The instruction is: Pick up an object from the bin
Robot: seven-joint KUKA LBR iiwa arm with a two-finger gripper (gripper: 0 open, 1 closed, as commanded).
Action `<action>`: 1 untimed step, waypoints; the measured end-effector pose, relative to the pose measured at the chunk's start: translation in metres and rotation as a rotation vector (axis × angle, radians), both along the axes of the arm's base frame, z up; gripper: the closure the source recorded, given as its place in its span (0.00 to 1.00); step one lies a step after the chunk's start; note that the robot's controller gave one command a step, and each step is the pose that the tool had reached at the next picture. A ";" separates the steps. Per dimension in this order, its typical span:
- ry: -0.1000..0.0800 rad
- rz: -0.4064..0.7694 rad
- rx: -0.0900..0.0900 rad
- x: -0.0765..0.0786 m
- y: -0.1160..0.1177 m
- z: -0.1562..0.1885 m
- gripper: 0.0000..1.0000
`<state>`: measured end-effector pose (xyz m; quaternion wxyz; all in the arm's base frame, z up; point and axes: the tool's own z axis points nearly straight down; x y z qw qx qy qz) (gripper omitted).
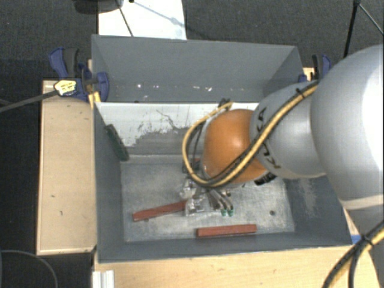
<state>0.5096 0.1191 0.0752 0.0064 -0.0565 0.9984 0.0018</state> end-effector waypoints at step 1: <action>0.002 0.040 -0.003 0.010 0.002 0.185 1.00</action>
Offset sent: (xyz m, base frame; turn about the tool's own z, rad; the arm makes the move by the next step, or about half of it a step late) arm 0.0000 0.0000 0.0000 0.0000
